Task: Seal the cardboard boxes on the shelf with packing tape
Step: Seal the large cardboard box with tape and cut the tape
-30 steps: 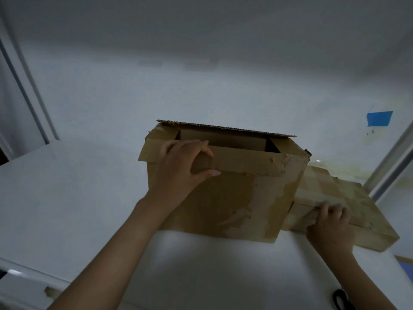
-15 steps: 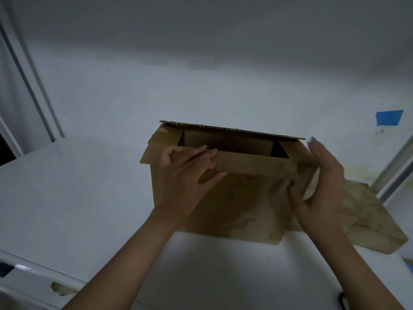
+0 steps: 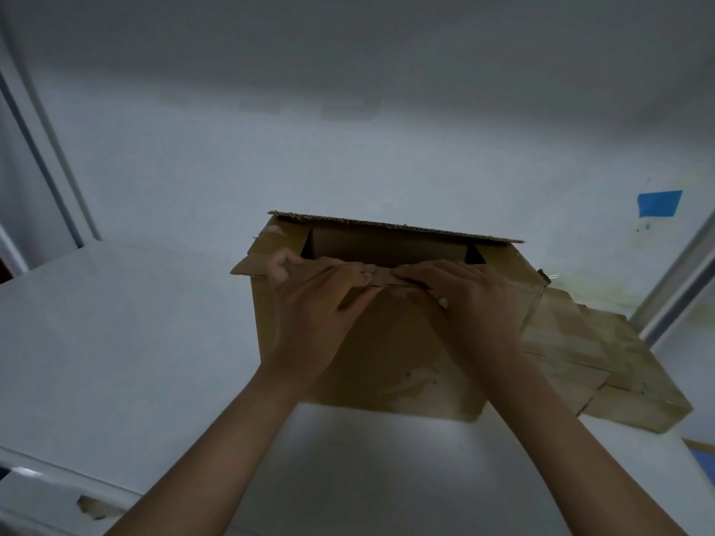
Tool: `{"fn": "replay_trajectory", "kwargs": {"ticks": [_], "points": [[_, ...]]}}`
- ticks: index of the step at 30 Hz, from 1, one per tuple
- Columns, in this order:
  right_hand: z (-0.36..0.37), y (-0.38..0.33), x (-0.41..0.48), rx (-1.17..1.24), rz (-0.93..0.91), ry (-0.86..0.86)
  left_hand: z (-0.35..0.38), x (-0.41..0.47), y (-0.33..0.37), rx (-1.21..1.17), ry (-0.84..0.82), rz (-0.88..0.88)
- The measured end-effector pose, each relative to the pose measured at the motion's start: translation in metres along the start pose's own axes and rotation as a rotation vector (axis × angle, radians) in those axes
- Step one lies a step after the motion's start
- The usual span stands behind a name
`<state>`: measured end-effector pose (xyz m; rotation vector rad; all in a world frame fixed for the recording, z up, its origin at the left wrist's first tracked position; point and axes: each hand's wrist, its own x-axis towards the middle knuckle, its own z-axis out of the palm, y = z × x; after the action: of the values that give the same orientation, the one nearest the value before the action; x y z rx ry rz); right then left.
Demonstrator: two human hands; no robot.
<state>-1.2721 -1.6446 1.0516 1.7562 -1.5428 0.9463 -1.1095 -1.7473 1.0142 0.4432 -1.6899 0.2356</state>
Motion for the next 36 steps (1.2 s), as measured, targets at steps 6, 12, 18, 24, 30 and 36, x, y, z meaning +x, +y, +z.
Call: {"fn": "replay_trajectory", "kwargs": {"ticks": [6, 12, 18, 24, 30, 36], "points": [[-0.001, -0.003, 0.007, -0.027, -0.021, 0.017, -0.001, 0.005, 0.003, 0.000, 0.016, 0.005], [0.000, -0.003, 0.009, -0.018, -0.003, 0.005, -0.002, 0.007, 0.004, -0.005, 0.015, -0.008], [0.000, 0.000, 0.008, 0.002, 0.016, 0.006, -0.002, 0.011, 0.011, 0.023, -0.027, -0.057], [0.008, 0.006, -0.010, 0.128, 0.069, -0.020, -0.002, -0.010, 0.014, 0.051, -0.106, -0.052], [0.006, 0.026, -0.032, -0.004, 0.187, -0.133, -0.003, -0.024, 0.021, 0.019, -0.146, -0.085], [0.000, 0.033, -0.049, -0.065, 0.228, -0.066, -0.011, -0.023, 0.051, -0.010, -0.127, -0.212]]}}
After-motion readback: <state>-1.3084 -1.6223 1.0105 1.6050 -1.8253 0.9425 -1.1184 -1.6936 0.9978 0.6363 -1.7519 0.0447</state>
